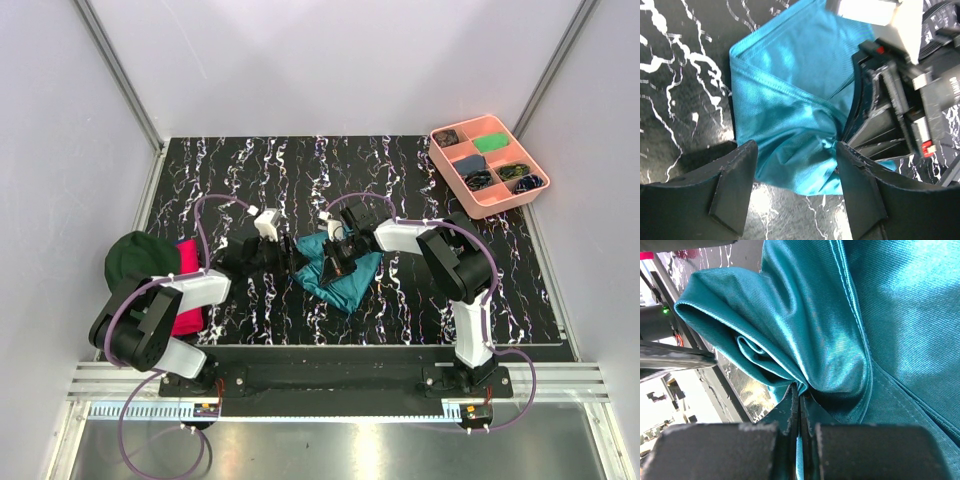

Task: Fold the napkin, place the utensils inside, and roll it up
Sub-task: Roll the napkin with the utensil

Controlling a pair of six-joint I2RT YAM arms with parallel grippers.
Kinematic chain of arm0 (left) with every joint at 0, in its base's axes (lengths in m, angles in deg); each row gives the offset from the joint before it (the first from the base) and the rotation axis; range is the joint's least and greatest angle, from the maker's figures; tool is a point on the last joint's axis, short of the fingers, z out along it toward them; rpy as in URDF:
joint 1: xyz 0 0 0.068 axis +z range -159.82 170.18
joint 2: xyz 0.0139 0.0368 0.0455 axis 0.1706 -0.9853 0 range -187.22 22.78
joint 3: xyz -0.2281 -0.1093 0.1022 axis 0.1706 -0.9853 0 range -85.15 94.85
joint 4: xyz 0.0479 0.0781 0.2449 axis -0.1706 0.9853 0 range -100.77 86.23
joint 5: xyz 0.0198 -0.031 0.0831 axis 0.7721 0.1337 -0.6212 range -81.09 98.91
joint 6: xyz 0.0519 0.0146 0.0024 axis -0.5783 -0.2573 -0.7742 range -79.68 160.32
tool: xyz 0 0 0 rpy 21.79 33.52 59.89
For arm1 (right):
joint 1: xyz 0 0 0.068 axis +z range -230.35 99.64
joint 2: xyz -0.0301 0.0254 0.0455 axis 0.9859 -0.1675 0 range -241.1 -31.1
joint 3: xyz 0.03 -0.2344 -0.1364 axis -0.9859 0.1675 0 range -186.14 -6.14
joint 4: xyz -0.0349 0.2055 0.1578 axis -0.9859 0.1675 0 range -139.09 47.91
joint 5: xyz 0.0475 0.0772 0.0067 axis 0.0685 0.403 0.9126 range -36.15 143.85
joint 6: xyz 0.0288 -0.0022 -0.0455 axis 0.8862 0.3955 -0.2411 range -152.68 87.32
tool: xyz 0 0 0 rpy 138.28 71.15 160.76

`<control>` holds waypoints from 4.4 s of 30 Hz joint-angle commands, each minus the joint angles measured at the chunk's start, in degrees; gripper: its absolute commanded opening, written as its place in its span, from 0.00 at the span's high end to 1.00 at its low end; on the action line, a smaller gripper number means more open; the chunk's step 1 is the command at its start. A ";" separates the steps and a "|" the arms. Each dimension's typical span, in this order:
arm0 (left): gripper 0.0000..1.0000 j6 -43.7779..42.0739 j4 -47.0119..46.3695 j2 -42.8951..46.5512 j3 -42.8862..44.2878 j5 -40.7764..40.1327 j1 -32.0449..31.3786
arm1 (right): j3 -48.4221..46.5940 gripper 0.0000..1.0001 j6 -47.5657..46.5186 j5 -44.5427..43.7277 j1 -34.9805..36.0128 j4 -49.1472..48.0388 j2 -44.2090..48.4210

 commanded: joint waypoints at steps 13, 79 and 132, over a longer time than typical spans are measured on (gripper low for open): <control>0.52 0.08 -11.14 -4.82 -0.87 2.62 -0.52 | -0.25 1.00 -0.32 -1.19 -0.20 -0.31 -1.91; 1.00 -3.61 12.85 -8.77 9.15 0.77 -0.87 | 19.70 0.53 10.75 -24.30 5.61 -1.45 26.22; 1.00 -2.82 25.77 -15.37 17.93 4.37 -1.04 | 9.69 0.33 -21.42 -62.45 28.81 -7.42 11.81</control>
